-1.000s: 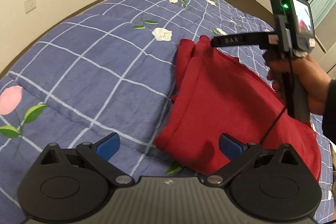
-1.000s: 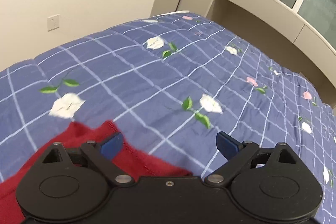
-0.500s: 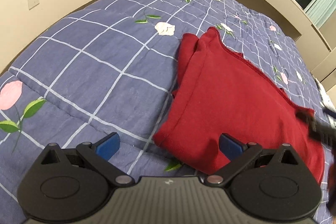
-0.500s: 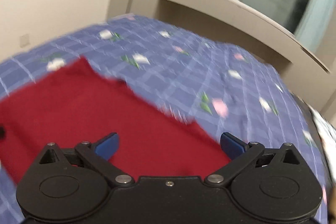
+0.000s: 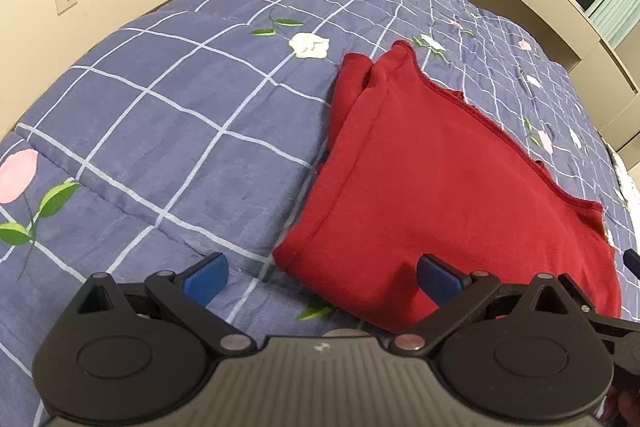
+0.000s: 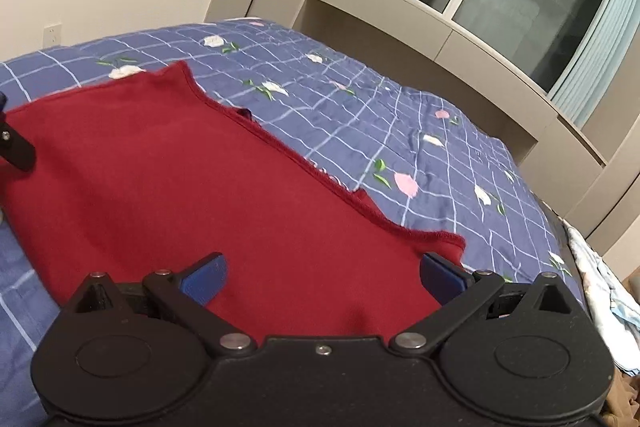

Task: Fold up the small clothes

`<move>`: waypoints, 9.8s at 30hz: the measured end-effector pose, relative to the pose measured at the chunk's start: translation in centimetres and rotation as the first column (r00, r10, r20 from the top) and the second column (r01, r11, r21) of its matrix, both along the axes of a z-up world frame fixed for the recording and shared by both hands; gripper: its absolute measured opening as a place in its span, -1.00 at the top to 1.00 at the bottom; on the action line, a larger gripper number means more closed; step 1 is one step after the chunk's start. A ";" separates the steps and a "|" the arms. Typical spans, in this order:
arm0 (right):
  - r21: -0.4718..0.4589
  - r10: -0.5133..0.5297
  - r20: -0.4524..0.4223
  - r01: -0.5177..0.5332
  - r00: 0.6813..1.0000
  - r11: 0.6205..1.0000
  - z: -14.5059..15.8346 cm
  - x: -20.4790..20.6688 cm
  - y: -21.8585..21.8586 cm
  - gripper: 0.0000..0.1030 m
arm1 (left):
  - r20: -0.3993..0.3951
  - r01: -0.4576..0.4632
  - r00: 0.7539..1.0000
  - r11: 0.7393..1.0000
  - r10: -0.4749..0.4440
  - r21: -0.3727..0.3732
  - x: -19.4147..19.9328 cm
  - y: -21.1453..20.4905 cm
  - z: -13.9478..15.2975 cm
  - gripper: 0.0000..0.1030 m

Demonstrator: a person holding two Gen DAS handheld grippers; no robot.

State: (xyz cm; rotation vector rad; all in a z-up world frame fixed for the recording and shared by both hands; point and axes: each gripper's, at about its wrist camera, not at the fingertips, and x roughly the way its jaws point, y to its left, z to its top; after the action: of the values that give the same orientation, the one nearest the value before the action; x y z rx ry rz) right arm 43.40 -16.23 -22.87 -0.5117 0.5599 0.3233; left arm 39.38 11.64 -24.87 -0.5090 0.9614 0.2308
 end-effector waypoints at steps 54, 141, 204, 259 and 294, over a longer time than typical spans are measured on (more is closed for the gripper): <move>-0.060 0.001 0.082 0.004 0.997 0.998 -4.0 -1.2 2.5 -0.99 | 0.205 -0.156 0.958 0.964 0.200 -0.214 1.5 0.2 0.8 0.76; 0.663 0.042 -0.496 0.348 0.867 0.663 0.9 13.9 -22.2 0.75 | 0.181 0.354 0.916 0.933 -0.358 0.055 -0.6 -18.9 5.3 -0.90; 0.607 0.015 -0.443 0.287 0.896 0.741 1.9 -2.9 -22.3 0.39 | -0.035 0.366 0.930 0.930 -0.365 0.023 1.6 -17.2 3.0 -0.50; 0.476 -0.184 -0.374 0.358 0.909 0.803 -3.9 11.6 -20.4 -0.57 | -0.023 0.393 0.919 0.919 -0.393 -0.005 7.0 -18.3 -0.7 -1.00; 0.708 0.051 -0.490 0.364 0.870 0.605 -1.5 2.6 -24.4 -0.99 | -0.045 0.438 0.898 0.899 -0.437 0.017 5.1 -18.1 1.3 -0.99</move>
State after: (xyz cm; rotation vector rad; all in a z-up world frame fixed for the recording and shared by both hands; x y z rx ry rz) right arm 45.97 -40.65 -24.37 0.5181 0.8584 0.4854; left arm 44.52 -6.50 -23.56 -0.2516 1.0854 -0.1546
